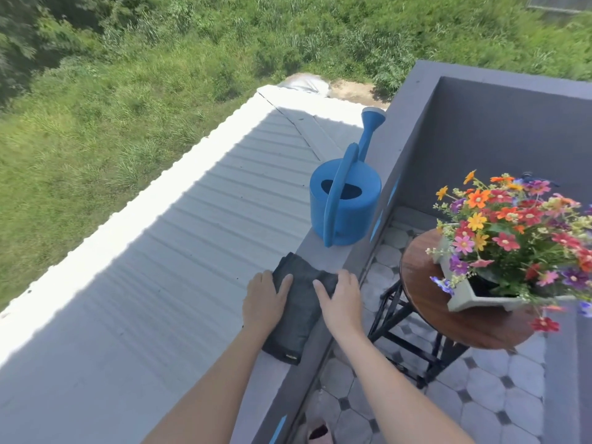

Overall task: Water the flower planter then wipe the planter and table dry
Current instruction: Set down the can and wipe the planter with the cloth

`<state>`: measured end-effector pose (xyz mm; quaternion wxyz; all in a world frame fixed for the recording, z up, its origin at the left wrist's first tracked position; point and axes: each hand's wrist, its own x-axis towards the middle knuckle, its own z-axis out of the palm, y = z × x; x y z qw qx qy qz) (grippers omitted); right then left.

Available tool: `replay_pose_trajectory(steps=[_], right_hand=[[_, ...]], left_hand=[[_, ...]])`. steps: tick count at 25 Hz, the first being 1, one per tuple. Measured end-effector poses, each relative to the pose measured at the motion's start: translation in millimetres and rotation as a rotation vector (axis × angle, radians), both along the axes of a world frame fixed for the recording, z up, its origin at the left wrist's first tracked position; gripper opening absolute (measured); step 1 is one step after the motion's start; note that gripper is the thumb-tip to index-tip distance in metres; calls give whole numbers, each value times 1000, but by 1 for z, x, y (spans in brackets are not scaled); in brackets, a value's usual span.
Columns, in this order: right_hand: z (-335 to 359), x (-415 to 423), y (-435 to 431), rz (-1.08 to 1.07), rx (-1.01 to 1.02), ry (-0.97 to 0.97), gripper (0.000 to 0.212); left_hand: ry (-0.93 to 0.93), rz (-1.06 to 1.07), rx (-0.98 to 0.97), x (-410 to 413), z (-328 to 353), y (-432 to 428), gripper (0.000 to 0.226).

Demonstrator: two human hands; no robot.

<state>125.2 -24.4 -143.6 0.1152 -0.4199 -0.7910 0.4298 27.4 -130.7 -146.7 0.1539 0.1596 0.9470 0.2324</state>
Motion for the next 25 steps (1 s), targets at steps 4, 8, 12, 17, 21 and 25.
replay_pose_trajectory(steps=[4,8,12,17,21,25], right_hand=[[14,1,-6,7,39,102,23],[35,17,-10,-120,-35,333,11],[59,49,9,-223,-74,473,21],[62,95,37,-297,-224,475,24],[27,144,55,-418,-341,392,9],[2,168,74,-538,-413,277,19]], left_hand=[[231,-80,176,13,8,-5,28],[48,-31,420,30,42,-9,24],[-551,-77,693,52,80,2,10],[-1122,64,1002,86,66,37,45],[-1345,298,967,121,43,73,39],[-1241,461,979,143,16,104,28]])
